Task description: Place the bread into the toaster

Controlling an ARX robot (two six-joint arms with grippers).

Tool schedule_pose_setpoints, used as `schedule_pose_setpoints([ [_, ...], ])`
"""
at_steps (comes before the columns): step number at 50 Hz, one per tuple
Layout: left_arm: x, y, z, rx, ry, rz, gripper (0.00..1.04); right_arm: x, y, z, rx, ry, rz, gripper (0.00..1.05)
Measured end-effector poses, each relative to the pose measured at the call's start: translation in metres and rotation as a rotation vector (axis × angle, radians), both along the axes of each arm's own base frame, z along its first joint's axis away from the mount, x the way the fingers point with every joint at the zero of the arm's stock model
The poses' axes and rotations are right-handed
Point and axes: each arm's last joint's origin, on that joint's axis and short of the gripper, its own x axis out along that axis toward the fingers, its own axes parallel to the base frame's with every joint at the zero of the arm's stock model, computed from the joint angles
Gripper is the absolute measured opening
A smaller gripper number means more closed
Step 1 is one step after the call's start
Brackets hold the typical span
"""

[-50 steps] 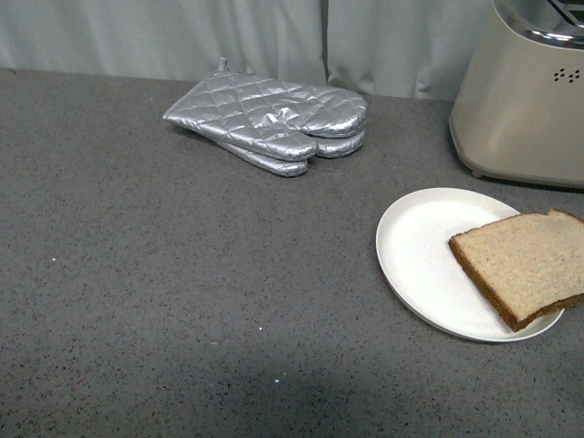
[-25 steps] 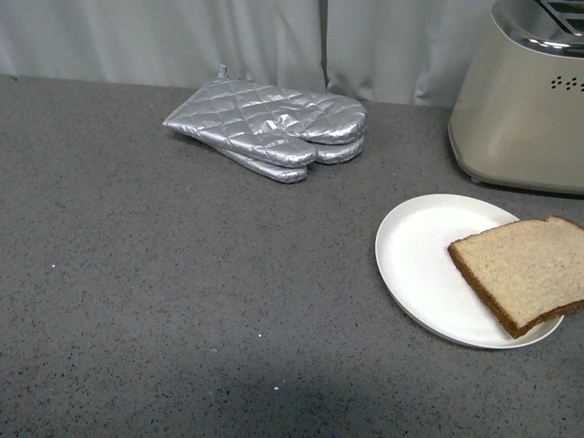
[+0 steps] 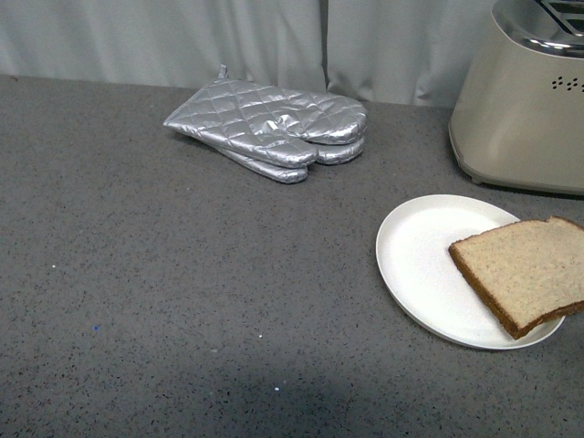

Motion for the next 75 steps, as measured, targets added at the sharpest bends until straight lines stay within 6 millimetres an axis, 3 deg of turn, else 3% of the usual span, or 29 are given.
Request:
schedule_pose_setpoints([
  [24, 0.000, 0.000, 0.000, 0.000, 0.000, 0.000, 0.98, 0.032, 0.003, -0.001, 0.043, -0.030, 0.022, 0.95],
  [75, 0.000, 0.000, 0.000, 0.000, 0.000, 0.000, 0.98, 0.071, 0.006, -0.015, 0.093, 0.003, 0.011, 0.95],
])
